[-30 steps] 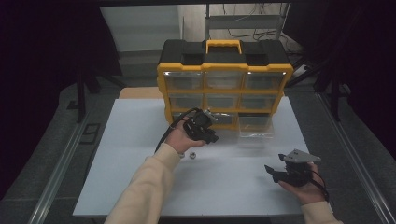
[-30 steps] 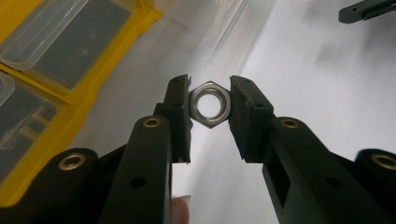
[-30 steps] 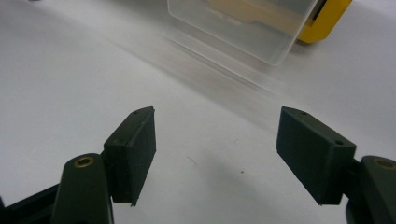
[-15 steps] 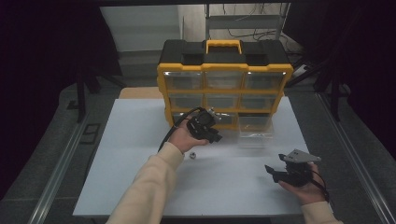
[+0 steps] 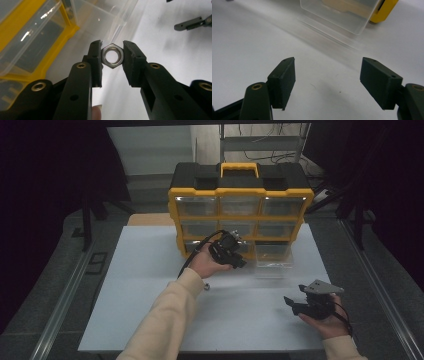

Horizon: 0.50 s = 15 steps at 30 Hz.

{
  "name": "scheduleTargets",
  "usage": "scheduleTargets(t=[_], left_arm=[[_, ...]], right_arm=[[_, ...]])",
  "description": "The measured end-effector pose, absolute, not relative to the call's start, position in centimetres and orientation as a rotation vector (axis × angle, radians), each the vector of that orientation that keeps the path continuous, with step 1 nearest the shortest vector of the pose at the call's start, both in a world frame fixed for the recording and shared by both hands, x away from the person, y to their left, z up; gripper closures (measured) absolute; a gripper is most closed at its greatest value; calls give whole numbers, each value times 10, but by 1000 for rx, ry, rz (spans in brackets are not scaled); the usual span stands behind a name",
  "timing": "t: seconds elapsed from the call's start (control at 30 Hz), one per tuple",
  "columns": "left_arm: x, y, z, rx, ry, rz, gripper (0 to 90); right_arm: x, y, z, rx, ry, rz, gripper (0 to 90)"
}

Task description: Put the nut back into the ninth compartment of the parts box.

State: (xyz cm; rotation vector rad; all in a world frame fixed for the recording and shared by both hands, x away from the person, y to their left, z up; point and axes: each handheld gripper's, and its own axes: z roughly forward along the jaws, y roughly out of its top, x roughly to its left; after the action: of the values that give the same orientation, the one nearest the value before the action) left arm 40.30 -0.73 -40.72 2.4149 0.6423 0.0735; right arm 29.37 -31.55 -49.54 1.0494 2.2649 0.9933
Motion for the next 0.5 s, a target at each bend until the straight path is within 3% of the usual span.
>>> scheduleTargets(t=[0.5], left_arm=[[420, -31, -402, 2402, 634, 53, 699]], right_arm=[[294, -316, -496, 1047, 2264, 989, 294]])
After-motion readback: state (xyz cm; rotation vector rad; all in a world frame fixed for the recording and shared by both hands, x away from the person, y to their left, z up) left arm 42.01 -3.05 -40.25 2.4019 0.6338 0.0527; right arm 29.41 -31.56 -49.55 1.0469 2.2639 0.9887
